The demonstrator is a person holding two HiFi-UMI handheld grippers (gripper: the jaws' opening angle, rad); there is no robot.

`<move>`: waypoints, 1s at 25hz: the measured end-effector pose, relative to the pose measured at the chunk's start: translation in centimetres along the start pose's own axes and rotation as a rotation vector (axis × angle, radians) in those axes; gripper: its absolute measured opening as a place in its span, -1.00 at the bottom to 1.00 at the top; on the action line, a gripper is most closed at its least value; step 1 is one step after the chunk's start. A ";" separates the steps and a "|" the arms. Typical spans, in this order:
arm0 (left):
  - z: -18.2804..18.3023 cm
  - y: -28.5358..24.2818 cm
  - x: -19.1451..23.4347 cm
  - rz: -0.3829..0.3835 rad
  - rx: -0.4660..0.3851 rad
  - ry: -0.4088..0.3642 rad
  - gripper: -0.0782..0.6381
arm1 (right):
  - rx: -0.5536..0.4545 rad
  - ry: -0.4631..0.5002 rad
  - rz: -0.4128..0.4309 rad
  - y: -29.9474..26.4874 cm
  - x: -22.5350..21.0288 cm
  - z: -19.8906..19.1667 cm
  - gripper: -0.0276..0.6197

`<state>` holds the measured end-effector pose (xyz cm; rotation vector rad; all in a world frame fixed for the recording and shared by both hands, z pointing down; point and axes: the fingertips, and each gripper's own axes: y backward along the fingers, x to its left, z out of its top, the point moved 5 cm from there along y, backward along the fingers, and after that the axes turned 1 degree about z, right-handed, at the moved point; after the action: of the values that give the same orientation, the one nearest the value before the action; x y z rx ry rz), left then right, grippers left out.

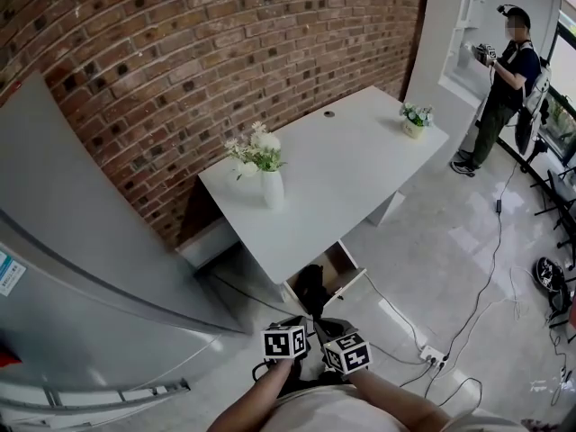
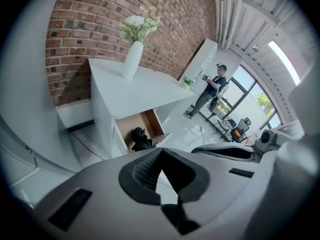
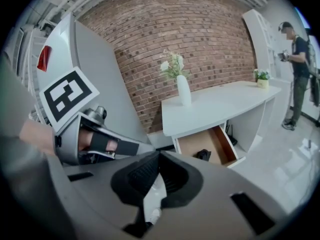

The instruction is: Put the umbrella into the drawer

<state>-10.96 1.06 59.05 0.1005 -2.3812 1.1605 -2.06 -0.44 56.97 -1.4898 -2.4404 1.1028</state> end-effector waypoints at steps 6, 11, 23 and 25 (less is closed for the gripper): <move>-1.4 0.1 0.0 -0.030 0.031 0.062 -0.76 | 0.018 0.005 -0.030 0.0 0.6 -0.8 -0.86; -1.9 0.3 0.1 -0.029 0.035 0.041 -0.76 | 0.013 -0.007 -0.046 0.0 1.1 -1.3 -0.86; -2.9 1.7 1.9 0.005 0.051 0.048 -0.76 | 0.017 -0.012 -0.039 -0.6 2.7 -1.8 -0.86; -3.0 1.8 2.2 0.010 0.048 0.052 -0.76 | 0.015 -0.014 -0.038 -0.7 2.7 -1.8 -0.86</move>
<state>-12.22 4.76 60.35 0.0733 -2.3120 1.2105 -3.31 2.52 57.95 -1.4297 -2.4533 1.1257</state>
